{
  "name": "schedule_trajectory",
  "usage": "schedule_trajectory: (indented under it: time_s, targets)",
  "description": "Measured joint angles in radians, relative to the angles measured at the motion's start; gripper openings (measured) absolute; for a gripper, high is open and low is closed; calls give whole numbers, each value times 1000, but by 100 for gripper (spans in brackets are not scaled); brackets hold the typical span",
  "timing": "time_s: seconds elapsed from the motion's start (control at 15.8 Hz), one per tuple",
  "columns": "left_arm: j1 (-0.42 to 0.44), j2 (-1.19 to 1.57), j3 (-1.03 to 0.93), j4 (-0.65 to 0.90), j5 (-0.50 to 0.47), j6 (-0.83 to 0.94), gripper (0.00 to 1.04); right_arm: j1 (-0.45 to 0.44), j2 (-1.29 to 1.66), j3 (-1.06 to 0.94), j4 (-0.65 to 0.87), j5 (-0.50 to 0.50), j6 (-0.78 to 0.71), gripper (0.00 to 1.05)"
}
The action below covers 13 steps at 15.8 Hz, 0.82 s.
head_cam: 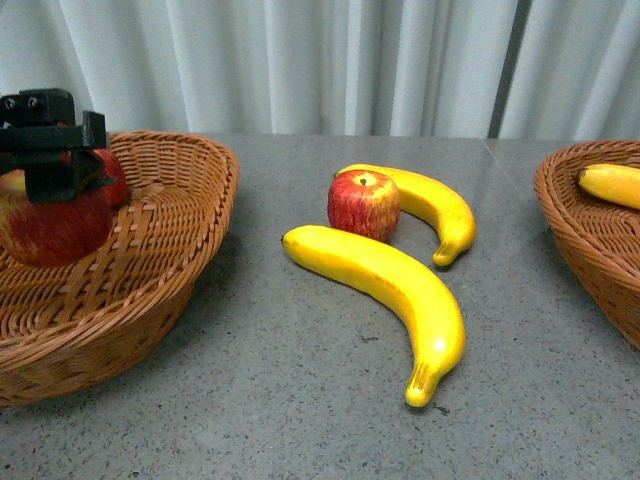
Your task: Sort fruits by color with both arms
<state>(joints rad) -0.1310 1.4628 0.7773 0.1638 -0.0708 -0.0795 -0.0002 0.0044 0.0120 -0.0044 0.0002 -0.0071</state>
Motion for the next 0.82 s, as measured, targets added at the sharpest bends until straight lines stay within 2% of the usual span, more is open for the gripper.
schedule_trajectory:
  time_s: [0.25,0.32,0.51,0.57,0.7,0.82]
  targets:
    - [17,83,-30,34,12,0,54,0,0,0,0,0,0,98]
    - [17,78,-30,33,11,0,58,0,0,0,0,0,0,98]
    - [-22,-20,-39,-2,11,1,93,0,0,0,0,0,0,98]
    - [-48,-78,-36,-23,19,3,100,0,0,0,0,0,0,98]
    - [-114,-107,34,-20,36,9,98,0,0,0,0,0,0,98]
    - [-169,3,143,-11,92,11,98,0,0,0,0,0,0,98]
